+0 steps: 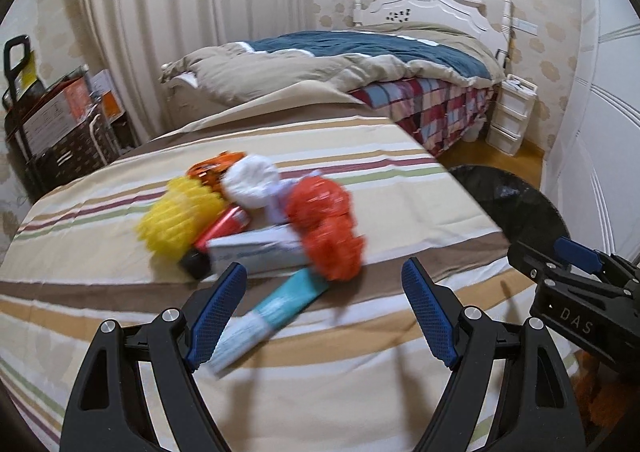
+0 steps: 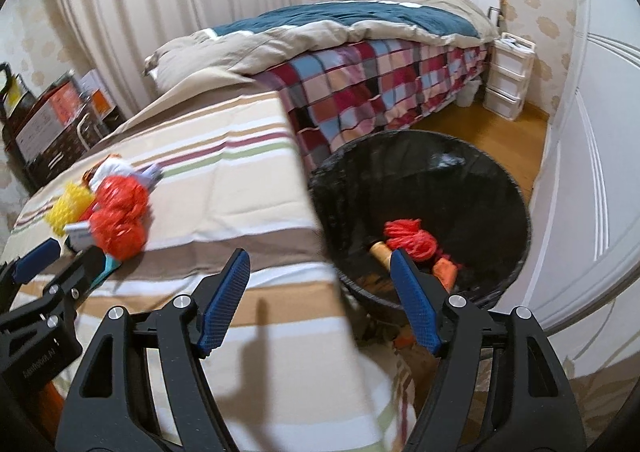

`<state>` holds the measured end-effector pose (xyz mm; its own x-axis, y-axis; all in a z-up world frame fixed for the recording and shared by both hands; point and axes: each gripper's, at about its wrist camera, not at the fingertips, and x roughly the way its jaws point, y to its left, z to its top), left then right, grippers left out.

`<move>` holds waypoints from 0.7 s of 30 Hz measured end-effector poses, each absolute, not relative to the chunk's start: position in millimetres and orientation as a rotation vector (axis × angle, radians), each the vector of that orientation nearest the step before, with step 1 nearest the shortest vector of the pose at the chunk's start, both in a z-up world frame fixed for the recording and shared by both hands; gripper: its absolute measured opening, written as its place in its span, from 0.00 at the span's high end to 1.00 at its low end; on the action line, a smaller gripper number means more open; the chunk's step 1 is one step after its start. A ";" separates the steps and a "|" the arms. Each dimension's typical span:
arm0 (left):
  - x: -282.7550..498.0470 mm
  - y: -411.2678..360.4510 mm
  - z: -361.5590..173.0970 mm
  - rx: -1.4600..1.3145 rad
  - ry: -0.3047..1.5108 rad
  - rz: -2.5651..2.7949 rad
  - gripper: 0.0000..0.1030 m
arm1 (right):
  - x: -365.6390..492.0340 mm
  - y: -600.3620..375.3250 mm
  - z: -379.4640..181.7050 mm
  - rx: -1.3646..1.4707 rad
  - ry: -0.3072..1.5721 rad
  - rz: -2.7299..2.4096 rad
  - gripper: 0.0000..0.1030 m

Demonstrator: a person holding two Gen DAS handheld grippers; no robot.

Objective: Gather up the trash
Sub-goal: 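Move both tools back toward the remaining trash on the bed, then grasp the blue-white tube with the left tool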

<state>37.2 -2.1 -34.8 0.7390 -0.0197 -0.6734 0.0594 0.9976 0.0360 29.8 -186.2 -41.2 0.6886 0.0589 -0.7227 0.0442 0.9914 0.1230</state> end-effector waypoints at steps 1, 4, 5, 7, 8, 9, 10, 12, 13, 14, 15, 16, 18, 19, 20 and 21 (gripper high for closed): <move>35.3 2.6 -35.8 0.054 0.740 -0.034 0.23 | 28.8 -181.2 -41.5 0.125 0.813 0.014 0.31; 30.8 14.4 -39.8 0.048 0.749 -0.012 0.23 | 26.0 -172.1 -41.3 0.110 0.816 0.027 0.31; 30.2 18.8 -41.5 0.044 0.754 -0.003 0.23 | 26.0 -170.5 -41.5 0.107 0.818 0.029 0.31; 28.6 25.4 -44.0 0.036 0.762 0.010 0.23 | 25.0 -165.2 -41.7 0.097 0.822 0.035 0.31; 28.0 28.4 -44.9 0.033 0.766 0.016 0.23 | 24.8 -162.7 -41.7 0.092 0.823 0.037 0.31; 27.8 31.9 -46.0 0.029 0.770 0.023 0.23 | 24.5 -160.3 -42.0 0.089 0.825 0.041 0.31; 27.9 34.9 -46.9 0.027 0.774 0.028 0.23 | 24.2 -158.0 -42.4 0.084 0.826 0.043 0.31; 28.4 39.2 -48.2 0.022 0.782 0.031 0.23 | 24.5 -154.0 -43.1 0.076 0.830 0.046 0.31; 29.2 40.8 -48.9 0.020 0.787 0.031 0.23 | 24.5 -152.4 -43.7 0.073 0.832 0.046 0.31; 30.6 41.3 -49.7 0.021 0.796 0.028 0.23 | 24.8 -150.9 -44.1 0.069 0.834 0.047 0.31; 32.2 41.8 -50.7 0.023 0.802 0.025 0.23 | 25.0 -149.6 -44.6 0.067 0.836 0.048 0.31; 32.9 41.1 -52.1 0.026 0.813 0.021 0.23 | 25.4 -148.9 -45.3 0.066 0.838 0.048 0.31; 36.1 41.0 -55.6 0.027 0.839 0.005 0.23 | 25.5 -148.4 -45.8 0.064 0.841 0.048 0.31; 36.1 41.7 -56.8 0.029 0.846 -0.001 0.23 | 26.2 -148.4 -46.2 0.064 0.842 0.048 0.31; 36.8 41.2 -57.9 0.032 0.854 -0.008 0.23 | 27.5 -148.1 -46.1 0.064 0.844 0.048 0.31; 37.8 40.5 -59.1 0.038 0.864 -0.016 0.23 | 27.9 -148.4 -46.3 0.066 0.846 0.048 0.31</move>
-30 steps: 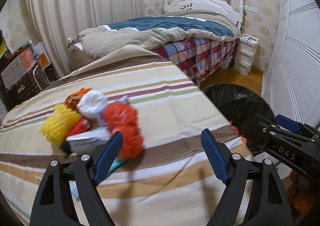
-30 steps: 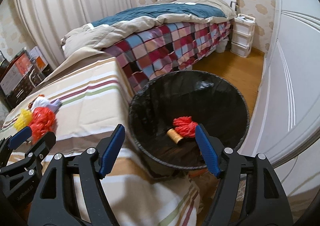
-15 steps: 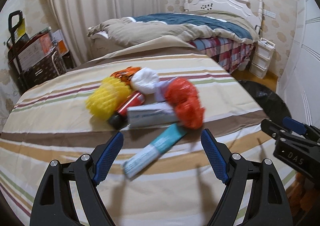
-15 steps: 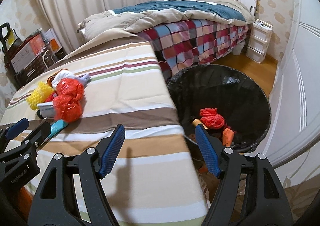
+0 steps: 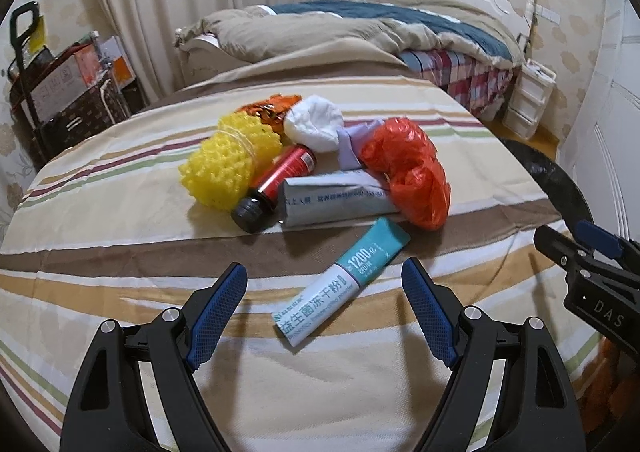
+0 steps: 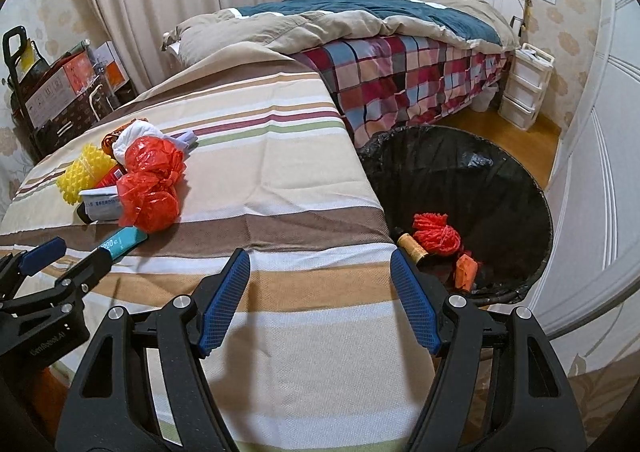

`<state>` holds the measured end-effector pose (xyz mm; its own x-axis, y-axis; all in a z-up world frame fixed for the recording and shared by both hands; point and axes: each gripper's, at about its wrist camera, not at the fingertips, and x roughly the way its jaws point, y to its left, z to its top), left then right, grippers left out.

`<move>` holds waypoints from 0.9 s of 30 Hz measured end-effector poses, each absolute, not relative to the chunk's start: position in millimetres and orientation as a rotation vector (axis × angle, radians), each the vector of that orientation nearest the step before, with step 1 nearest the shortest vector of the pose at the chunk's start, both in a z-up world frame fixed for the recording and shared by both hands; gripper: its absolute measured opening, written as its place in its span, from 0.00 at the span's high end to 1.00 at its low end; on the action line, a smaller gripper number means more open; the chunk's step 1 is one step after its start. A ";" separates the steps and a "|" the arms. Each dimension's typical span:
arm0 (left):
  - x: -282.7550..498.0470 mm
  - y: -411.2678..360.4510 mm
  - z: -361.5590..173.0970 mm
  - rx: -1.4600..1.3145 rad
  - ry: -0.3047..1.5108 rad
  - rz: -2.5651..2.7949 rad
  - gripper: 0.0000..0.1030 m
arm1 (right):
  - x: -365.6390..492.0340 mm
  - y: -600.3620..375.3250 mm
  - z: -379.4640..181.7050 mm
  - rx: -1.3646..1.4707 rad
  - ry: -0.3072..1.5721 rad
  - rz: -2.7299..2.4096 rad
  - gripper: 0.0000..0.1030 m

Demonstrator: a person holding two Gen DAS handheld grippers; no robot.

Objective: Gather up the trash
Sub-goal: 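Grasp the blue-white tube with the left tool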

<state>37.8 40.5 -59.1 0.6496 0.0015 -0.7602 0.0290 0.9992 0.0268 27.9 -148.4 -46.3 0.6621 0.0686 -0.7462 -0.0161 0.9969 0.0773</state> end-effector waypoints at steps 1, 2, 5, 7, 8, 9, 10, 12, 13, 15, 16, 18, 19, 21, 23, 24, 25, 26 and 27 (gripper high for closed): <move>38.4 40.0 -60.1 0.042 0.871 -0.022 0.23 | 28.1 -148.8 -46.5 0.069 0.848 0.048 0.31; 38.5 39.7 -61.1 0.044 0.877 -0.028 0.26 | 27.6 -149.0 -47.0 0.071 0.848 0.049 0.31; 40.5 38.9 -66.4 0.046 0.911 -0.053 0.38 | 28.3 -149.8 -48.0 0.076 0.852 0.050 0.31; 39.8 39.3 -66.4 0.045 0.914 -0.063 0.39 | 28.7 -149.8 -48.1 0.076 0.853 0.051 0.31; 39.5 39.2 -66.3 0.049 0.912 -0.064 0.42 | 28.7 -149.8 -48.0 0.076 0.852 0.051 0.31; 38.4 38.6 -66.3 0.057 0.909 -0.066 0.46 | 28.7 -149.9 -48.0 0.076 0.852 0.051 0.31; 37.1 38.0 -66.2 0.063 0.905 -0.070 0.49 | 28.7 -149.9 -48.0 0.076 0.852 0.051 0.31; 33.8 37.0 -65.8 0.077 0.897 -0.079 0.60 | 28.7 -149.8 -47.9 0.077 0.851 0.050 0.31; 32.7 36.2 -65.4 0.086 0.893 -0.084 0.62 | 28.8 -149.7 -47.9 0.076 0.851 0.050 0.31; 29.6 35.7 -64.7 0.099 0.884 -0.096 0.71 | 28.7 -149.8 -47.8 0.075 0.851 0.050 0.31; 29.7 35.4 -64.2 0.102 0.882 -0.098 0.73 | 28.7 -149.8 -47.8 0.075 0.851 0.050 0.31; 26.4 35.7 -63.9 0.105 0.878 -0.107 0.76 | 28.8 -149.6 -47.8 0.073 0.852 0.049 0.31; 26.6 35.4 -63.6 0.103 0.878 -0.111 0.77 | 28.9 -149.4 -47.8 0.072 0.851 0.049 0.31; 24.2 37.2 -63.1 0.099 0.877 -0.117 0.79 | 28.7 -149.6 -47.8 0.074 0.851 0.049 0.31; 21.9 39.6 -63.1 0.095 0.877 -0.119 0.79 | 28.9 -149.5 -47.9 0.072 0.851 0.048 0.31; 20.6 41.0 -63.0 0.094 0.877 -0.116 0.79 | 28.7 -149.5 -47.9 0.072 0.852 0.049 0.31; 19.6 42.3 -62.8 0.092 0.877 -0.113 0.79 | 28.5 -149.6 -47.8 0.074 0.852 0.050 0.31; 18.9 43.6 -62.8 0.090 0.877 -0.110 0.79 | 28.7 -149.4 -47.9 0.072 0.852 0.050 0.31; 18.0 45.6 -62.6 0.085 0.877 -0.105 0.79 | 28.5 -149.4 -47.9 0.073 0.852 0.050 0.31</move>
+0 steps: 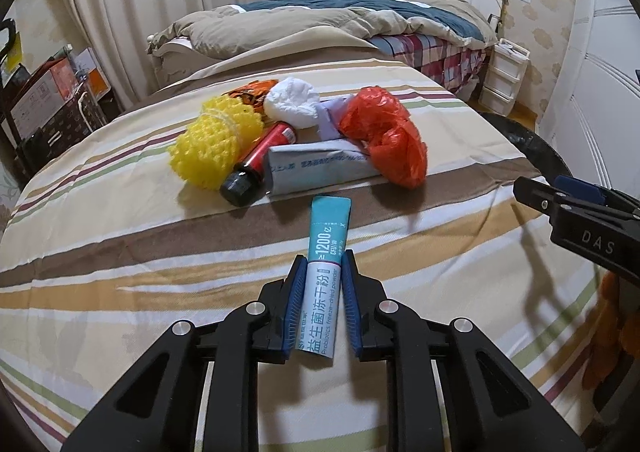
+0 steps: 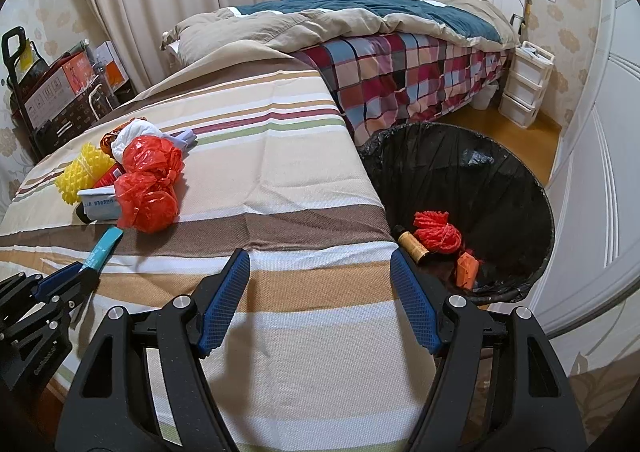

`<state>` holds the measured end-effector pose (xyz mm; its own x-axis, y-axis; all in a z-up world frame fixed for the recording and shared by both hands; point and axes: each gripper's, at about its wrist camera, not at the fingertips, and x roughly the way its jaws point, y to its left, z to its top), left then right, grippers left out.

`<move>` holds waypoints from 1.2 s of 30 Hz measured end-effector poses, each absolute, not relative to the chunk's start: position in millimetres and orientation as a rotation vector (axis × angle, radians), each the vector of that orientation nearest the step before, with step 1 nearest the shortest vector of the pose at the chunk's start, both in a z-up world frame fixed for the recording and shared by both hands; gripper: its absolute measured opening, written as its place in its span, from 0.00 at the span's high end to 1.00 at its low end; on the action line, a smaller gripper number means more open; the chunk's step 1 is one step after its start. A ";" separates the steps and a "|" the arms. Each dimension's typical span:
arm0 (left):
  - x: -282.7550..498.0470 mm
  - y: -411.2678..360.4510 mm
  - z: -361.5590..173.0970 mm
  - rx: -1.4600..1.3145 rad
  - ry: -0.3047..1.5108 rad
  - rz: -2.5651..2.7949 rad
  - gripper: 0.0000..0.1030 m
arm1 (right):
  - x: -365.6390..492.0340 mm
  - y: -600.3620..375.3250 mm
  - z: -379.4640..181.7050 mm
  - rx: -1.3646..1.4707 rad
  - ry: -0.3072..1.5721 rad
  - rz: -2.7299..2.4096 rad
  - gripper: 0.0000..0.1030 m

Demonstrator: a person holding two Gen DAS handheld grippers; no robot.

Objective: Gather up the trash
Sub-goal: 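Grasp the blue-white tube with the left tool, then grasp the red plastic bag with the right tool while the left tool holds the tube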

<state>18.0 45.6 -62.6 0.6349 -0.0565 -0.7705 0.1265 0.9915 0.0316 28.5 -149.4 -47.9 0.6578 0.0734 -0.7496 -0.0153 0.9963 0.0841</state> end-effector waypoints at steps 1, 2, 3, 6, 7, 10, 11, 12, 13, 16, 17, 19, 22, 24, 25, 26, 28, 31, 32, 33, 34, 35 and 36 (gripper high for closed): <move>17.6 47.8 -62.2 0.080 0.877 -0.099 0.80 | 28.8 -149.2 -47.8 0.073 0.852 0.051 0.31; 17.3 49.7 -62.0 0.075 0.877 -0.094 0.80 | 29.1 -149.0 -47.9 0.072 0.852 0.053 0.31; 16.5 52.5 -62.0 0.069 0.875 -0.087 0.80 | 29.5 -148.5 -47.6 0.071 0.852 0.054 0.31; 13.4 58.9 -60.7 0.056 0.868 -0.068 0.80 | 30.4 -145.1 -46.7 0.065 0.851 0.061 0.31; 11.3 61.1 -60.4 0.054 0.864 -0.062 0.80 | 30.9 -144.0 -46.2 0.064 0.849 0.064 0.31; 8.4 67.8 -58.2 0.050 0.851 -0.038 0.80 | 32.1 -137.5 -45.4 0.052 0.848 0.072 0.31; 7.8 70.1 -57.8 0.048 0.848 -0.030 0.80 | 32.7 -135.5 -45.2 0.050 0.847 0.076 0.31; 7.4 74.3 -57.2 0.041 0.845 -0.020 0.80 | 33.3 -133.4 -44.7 0.048 0.846 0.080 0.31; 7.3 77.5 -56.9 0.036 0.845 -0.014 0.80 | 34.1 -131.1 -44.2 0.045 0.845 0.085 0.31; 6.2 88.2 -57.0 0.017 0.843 0.011 0.80 | 36.1 -122.9 -41.8 0.035 0.841 0.099 0.31; 6.4 90.9 -56.7 0.012 0.842 0.018 0.80 | 36.7 -120.5 -41.3 0.032 0.840 0.104 0.31; 5.2 98.3 -56.0 0.000 0.839 0.033 0.80 | 38.9 -114.4 -38.6 0.024 0.836 0.115 0.31; 3.1 106.5 -55.0 -0.012 0.833 0.053 0.80 | 41.0 -107.0 -33.9 0.014 0.825 0.129 0.31; 3.0 112.2 -54.8 -0.020 0.831 0.065 0.80 | 43.0 -101.9 -29.3 0.006 0.814 0.140 0.31; 2.8 115.4 -54.6 -0.025 0.830 0.071 0.80 | 44.3 -99.0 -26.4 0.002 0.808 0.145 0.31; 2.8 119.1 -54.2 -0.032 0.828 0.078 0.80 | 45.4 -96.7 -24.5 -0.001 0.805 0.149 0.31; 3.0 125.6 -53.7 -0.041 0.825 0.090 0.80 | 47.7 -91.1 -20.1 -0.005 0.797 0.160 0.31; 1.8 134.2 -52.4 -0.052 0.817 0.110 0.80 | 52.9 -80.7 -15.2 -0.015 0.791 0.181 0.31; 1.5 137.0 -51.8 -0.054 0.814 0.117 0.80 | 54.3 -77.0 -14.5 -0.019 0.790 0.188 0.31; 1.6 140.1 -51.3 -0.058 0.810 0.126 0.80 | 55.5 -73.4 -14.2 -0.023 0.789 0.193 0.31; 1.7 143.0 -51.0 -0.061 0.808 0.132 0.80 | 57.7 -69.2 -14.1 -0.029 0.789 0.199 0.31; 2.3 146.0 -50.5 -0.065 0.806 0.139 0.80 | 59.1 -66.5 -14.2 -0.032 0.789 0.203 0.31; 2.3 147.8 -50.4 -0.068 0.804 0.143 0.80 | 61.7 -62.7 -15.0 -0.037 0.791 0.209 0.31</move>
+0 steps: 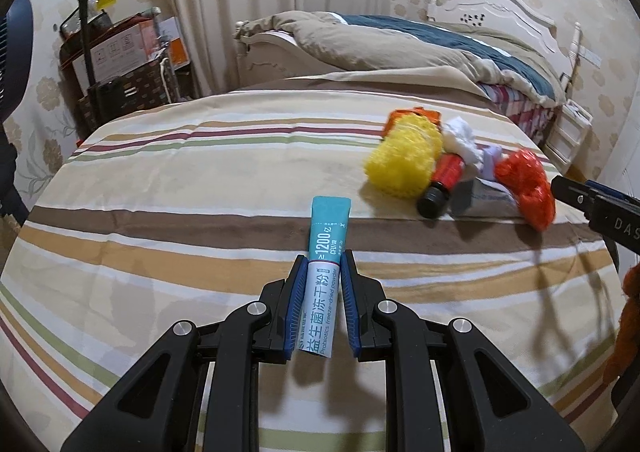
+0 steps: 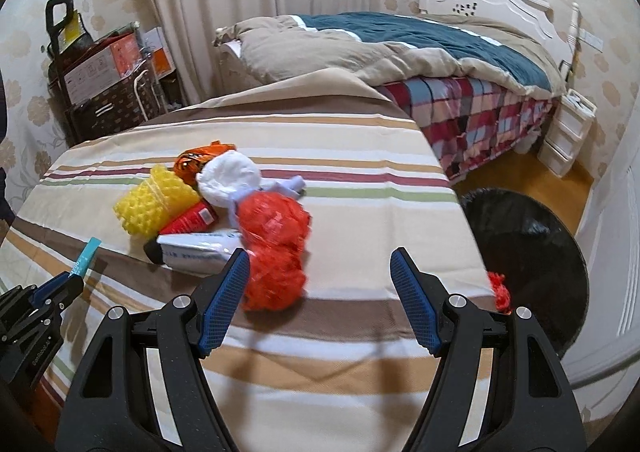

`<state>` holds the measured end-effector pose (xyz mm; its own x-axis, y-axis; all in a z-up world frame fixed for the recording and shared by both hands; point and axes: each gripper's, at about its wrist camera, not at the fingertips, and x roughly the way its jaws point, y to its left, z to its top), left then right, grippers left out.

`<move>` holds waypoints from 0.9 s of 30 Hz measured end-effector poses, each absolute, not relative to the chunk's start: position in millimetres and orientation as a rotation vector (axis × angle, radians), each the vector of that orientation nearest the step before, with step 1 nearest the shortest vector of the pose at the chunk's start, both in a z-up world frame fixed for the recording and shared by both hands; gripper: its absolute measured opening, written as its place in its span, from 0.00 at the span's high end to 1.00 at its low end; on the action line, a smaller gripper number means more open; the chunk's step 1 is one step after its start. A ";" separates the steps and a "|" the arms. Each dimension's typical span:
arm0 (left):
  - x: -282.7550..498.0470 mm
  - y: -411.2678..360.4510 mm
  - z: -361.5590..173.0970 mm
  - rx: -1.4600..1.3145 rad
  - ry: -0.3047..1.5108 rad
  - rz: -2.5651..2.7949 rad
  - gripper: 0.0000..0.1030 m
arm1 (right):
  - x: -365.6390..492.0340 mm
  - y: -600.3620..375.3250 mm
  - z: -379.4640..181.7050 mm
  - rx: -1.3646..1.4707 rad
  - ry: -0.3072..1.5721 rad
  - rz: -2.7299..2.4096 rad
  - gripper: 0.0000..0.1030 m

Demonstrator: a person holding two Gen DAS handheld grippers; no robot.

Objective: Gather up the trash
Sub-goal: 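Grasp the red plastic bag with the right tool while the left tool holds the tube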

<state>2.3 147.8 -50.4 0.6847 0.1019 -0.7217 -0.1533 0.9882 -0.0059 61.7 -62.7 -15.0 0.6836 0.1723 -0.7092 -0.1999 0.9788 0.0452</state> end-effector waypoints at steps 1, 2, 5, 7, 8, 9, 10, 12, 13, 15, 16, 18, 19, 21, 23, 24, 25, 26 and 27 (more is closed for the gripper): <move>2.7 150.3 -50.1 -0.070 0.802 0.148 0.80 | 64.1 -59.6 -15.6 -0.040 0.794 0.213 0.31; 3.4 152.6 -49.6 -0.074 0.801 0.153 0.80 | 67.1 -55.3 -17.6 -0.045 0.799 0.218 0.31; 5.8 156.9 -48.7 -0.079 0.795 0.161 0.80 | 73.9 -48.9 -22.6 -0.050 0.810 0.222 0.31; 7.3 159.1 -48.4 -0.080 0.792 0.165 0.80 | 79.1 -46.3 -26.3 -0.051 0.817 0.221 0.31; 8.6 159.9 -48.3 -0.082 0.791 0.167 0.80 | 81.0 -45.4 -28.3 -0.052 0.823 0.220 0.31; 9.2 161.0 -48.5 -0.083 0.790 0.167 0.80 | 83.0 -44.8 -30.6 -0.052 0.829 0.220 0.31; 10.1 161.5 -48.8 -0.084 0.790 0.167 0.80 | 84.2 -44.5 -32.2 -0.052 0.833 0.220 0.31; 10.8 162.7 -48.9 -0.087 0.792 0.166 0.80 | 86.1 -43.9 -35.9 -0.049 0.842 0.223 0.33; 11.7 163.2 -49.1 -0.090 0.793 0.164 0.80 | 86.5 -43.8 -37.0 -0.046 0.846 0.227 0.35; 13.4 163.6 -48.9 -0.093 0.792 0.162 0.80 | 87.2 -43.1 -39.5 -0.042 0.855 0.240 0.50; 13.5 163.0 -48.9 -0.093 0.790 0.160 0.80 | 87.6 -42.7 -40.7 -0.042 0.861 0.244 0.55; 13.2 162.5 -48.5 -0.094 0.787 0.158 0.80 | 86.7 -42.8 -42.0 -0.039 0.865 0.253 0.66; 12.8 162.0 -48.3 -0.094 0.785 0.158 0.80 | 85.6 -43.5 -41.7 -0.036 0.860 0.252 0.66; 12.4 161.8 -47.9 -0.097 0.785 0.157 0.80 | 83.3 -45.3 -40.6 -0.029 0.854 0.252 0.66; 11.6 161.2 -47.2 -0.098 0.783 0.155 0.80 | 80.5 -48.6 -38.6 -0.020 0.847 0.252 0.66; 11.1 160.8 -46.8 -0.099 0.782 0.153 0.80 | 79.2 -50.0 -37.6 -0.018 0.843 0.251 0.66; 10.5 160.1 -46.3 -0.100 0.782 0.152 0.80 | 77.7 -51.5 -36.6 -0.016 0.839 0.249 0.66; 10.6 160.2 -46.4 -0.100 0.782 0.152 0.80 | 75.9 -53.7 -35.3 -0.014 0.834 0.246 0.66; 10.2 159.6 -45.7 -0.103 0.782 0.149 0.80 | 73.9 -56.7 -34.1 -0.010 0.829 0.242 0.66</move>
<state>10.2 159.6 -45.7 0.7000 0.0950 -0.7078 -0.1714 0.9845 -0.0374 73.9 -56.7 -34.1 0.6497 0.2088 -0.7310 -0.2169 0.9725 0.0850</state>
